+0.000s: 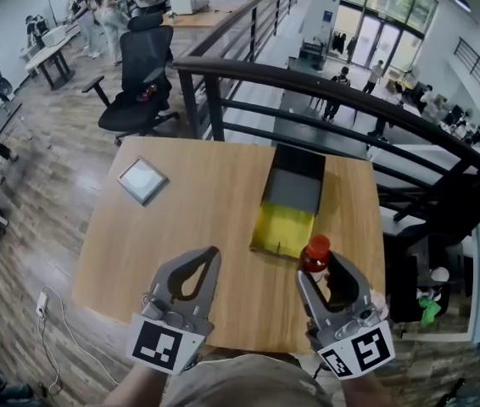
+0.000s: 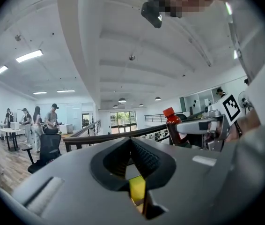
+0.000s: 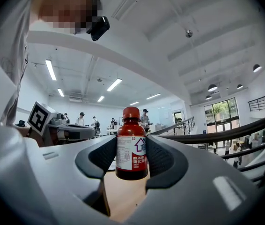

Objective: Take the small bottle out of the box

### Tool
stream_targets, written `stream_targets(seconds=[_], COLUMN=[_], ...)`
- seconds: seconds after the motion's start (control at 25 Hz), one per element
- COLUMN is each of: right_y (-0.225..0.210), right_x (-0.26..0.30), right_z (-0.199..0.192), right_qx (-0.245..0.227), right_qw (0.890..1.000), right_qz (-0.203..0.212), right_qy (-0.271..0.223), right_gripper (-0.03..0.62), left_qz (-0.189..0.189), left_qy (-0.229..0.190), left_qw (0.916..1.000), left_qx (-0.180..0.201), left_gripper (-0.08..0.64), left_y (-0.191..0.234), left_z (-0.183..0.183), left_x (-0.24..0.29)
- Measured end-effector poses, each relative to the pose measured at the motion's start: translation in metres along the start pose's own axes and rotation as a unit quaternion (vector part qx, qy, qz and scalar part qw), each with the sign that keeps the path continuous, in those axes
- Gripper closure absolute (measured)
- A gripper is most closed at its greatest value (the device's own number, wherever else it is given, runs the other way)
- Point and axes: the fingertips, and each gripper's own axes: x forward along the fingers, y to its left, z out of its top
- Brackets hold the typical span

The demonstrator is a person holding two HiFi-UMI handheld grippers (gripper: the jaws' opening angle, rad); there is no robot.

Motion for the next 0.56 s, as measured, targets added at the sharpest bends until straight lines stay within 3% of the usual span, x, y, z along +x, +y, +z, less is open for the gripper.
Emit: stream_targets(seconds=[0.56], right_y=[-0.0044], right_x=[-0.0017], right_z=[-0.0037], right_qx=[0.006], right_qw=[1.0], right_qz=[-0.01], right_qy=[0.009], right_gripper=[0.393], left_qz=[0.002], left_qy=[0.005], left_qw=[1.0], left_qx=[0.001], left_gripper=[0.558], left_y=[0.0031], left_z=[-0.0011], left_x=[0.0009])
